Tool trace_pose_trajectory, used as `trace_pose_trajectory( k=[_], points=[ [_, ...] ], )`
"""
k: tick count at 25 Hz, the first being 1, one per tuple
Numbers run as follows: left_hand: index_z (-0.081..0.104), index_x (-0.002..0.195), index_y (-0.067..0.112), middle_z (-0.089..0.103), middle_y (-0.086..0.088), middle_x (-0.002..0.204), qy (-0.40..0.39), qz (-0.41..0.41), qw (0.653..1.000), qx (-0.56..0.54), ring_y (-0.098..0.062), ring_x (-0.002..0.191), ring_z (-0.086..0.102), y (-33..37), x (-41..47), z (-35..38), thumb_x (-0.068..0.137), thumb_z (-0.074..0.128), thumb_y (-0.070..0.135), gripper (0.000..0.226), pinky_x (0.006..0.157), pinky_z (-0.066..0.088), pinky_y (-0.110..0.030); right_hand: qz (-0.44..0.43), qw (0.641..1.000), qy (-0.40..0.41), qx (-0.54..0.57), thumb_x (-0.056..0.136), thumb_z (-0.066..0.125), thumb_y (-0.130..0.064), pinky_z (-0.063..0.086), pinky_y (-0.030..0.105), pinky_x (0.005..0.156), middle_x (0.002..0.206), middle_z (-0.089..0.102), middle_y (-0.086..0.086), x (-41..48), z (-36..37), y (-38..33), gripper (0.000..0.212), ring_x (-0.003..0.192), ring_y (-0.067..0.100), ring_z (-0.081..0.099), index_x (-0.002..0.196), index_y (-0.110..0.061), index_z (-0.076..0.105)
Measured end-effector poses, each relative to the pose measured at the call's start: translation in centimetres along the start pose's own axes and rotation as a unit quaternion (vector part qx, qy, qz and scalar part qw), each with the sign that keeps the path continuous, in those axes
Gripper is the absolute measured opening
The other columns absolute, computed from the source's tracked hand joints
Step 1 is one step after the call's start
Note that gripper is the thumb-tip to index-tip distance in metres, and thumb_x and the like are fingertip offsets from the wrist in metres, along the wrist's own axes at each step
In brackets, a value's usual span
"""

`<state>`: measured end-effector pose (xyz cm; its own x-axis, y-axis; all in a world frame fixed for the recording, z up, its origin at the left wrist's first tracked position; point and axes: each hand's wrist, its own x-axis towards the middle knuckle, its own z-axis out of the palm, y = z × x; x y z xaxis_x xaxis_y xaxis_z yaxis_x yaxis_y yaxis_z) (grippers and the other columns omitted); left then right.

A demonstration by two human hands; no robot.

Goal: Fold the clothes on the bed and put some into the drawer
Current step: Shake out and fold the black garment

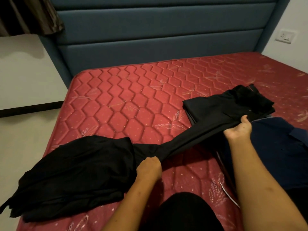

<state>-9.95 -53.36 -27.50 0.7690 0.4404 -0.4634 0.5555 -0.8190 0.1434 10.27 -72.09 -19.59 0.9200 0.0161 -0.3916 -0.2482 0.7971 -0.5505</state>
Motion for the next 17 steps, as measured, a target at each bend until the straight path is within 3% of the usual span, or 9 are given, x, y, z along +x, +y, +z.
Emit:
trace_pose_trajectory(
  k=[2,3,5,8,11,13,14,16,17],
  points=[
    [0.017,0.153,0.011,0.013,-0.021,0.158,-0.121,0.049,0.991,-0.002,-0.038,0.144,0.019,0.0,-0.8,0.4,0.096,0.035,0.008,0.06,0.116,0.023,-0.043,0.033,0.999,0.009,0.011,0.103,0.035,-0.037,0.042,0.043,0.103,0.138,0.054,0.011,0.2,-0.5,0.4,0.041,0.111,0.027,0.058,0.125,-0.011,0.057],
    [0.016,0.154,0.015,0.01,-0.018,0.16,-0.166,0.092,0.98,-0.057,-0.034,0.146,0.015,0.0,-1.2,0.1,0.097,0.035,0.005,0.061,0.116,0.02,-0.038,0.037,0.999,0.014,0.003,0.102,0.036,-0.038,0.041,0.044,0.104,0.138,0.054,0.011,-0.1,-0.5,0.7,0.042,0.107,0.027,0.06,0.126,-0.011,0.056],
    [0.038,0.147,0.014,0.042,-0.009,0.147,-0.174,0.121,0.918,-0.335,-0.023,0.133,0.04,-0.9,-1.5,-1.6,0.097,0.038,0.003,0.051,0.102,0.037,-0.029,0.047,0.998,-0.042,-0.011,0.096,0.046,-0.04,0.049,0.046,0.093,0.128,0.061,0.014,-1.4,1.4,2.0,0.044,0.101,0.029,0.065,0.124,-0.008,0.058],
    [0.058,0.125,0.023,0.06,-0.001,0.121,-0.065,0.026,0.701,-0.71,-0.016,0.103,0.057,-5.3,-2.1,-5.3,0.099,0.042,0.012,0.032,0.086,0.043,-0.028,0.073,0.976,-0.189,-0.076,0.083,0.063,-0.042,0.054,0.04,0.089,0.108,0.069,0.012,-6.4,6.7,5.2,0.053,0.098,0.025,0.067,0.12,-0.004,0.061],
    [0.058,0.118,0.029,0.059,-0.005,0.128,-0.005,0.013,0.521,-0.853,-0.022,0.105,0.06,-12.3,-1.9,-7.0,0.099,0.035,0.043,0.033,0.087,0.044,-0.035,0.054,0.922,-0.321,-0.21,0.098,0.048,-0.027,0.048,0.029,0.093,0.097,0.07,0.002,-14.4,11.4,12.9,0.036,0.092,0.013,0.064,0.127,-0.006,0.055],
    [0.057,0.126,0.028,0.061,-0.008,0.129,0.015,0.038,0.447,-0.893,-0.029,0.109,0.063,-17.7,-2.4,-6.8,0.089,0.037,0.062,0.054,0.089,0.049,-0.044,0.021,0.823,-0.423,-0.379,0.102,0.041,-0.025,0.032,0.029,0.103,0.123,0.06,0.004,-21.2,13.1,19.4,0.042,0.115,0.014,0.051,0.141,-0.01,0.042],
    [0.057,0.13,0.028,0.061,-0.01,0.13,0.003,0.073,0.391,-0.917,-0.031,0.111,0.063,-20.1,-2.5,-6.4,0.086,0.044,0.064,0.058,0.091,0.05,-0.049,0.013,0.745,-0.485,-0.457,0.103,0.04,-0.03,0.021,0.031,0.11,0.144,0.045,0.002,-23.6,13.0,22.5,0.05,0.132,0.013,0.036,0.149,-0.017,0.029],
    [0.052,0.136,0.033,0.055,-0.017,0.136,0.0,0.11,0.285,-0.952,-0.037,0.121,0.055,-24.4,-3.2,-4.3,0.093,0.05,0.052,0.048,0.106,0.035,-0.056,-0.044,0.512,-0.606,-0.607,0.1,0.038,-0.045,-0.003,0.047,0.114,0.16,0.014,-0.009,-26.8,10.8,28.5,0.06,0.147,0.014,0.004,0.151,-0.04,0.007],
    [0.056,0.133,0.031,0.057,-0.022,0.131,0.015,0.075,0.256,-0.964,-0.042,0.117,0.057,-27.0,-3.8,-3.7,0.09,0.058,0.049,0.047,0.106,0.032,-0.058,-0.084,0.4,-0.636,-0.655,0.098,0.038,-0.053,-0.01,0.055,0.112,0.161,0.009,-0.011,-27.3,9.3,30.5,0.063,0.148,0.016,-0.003,0.15,-0.047,0.003]
  ],
)
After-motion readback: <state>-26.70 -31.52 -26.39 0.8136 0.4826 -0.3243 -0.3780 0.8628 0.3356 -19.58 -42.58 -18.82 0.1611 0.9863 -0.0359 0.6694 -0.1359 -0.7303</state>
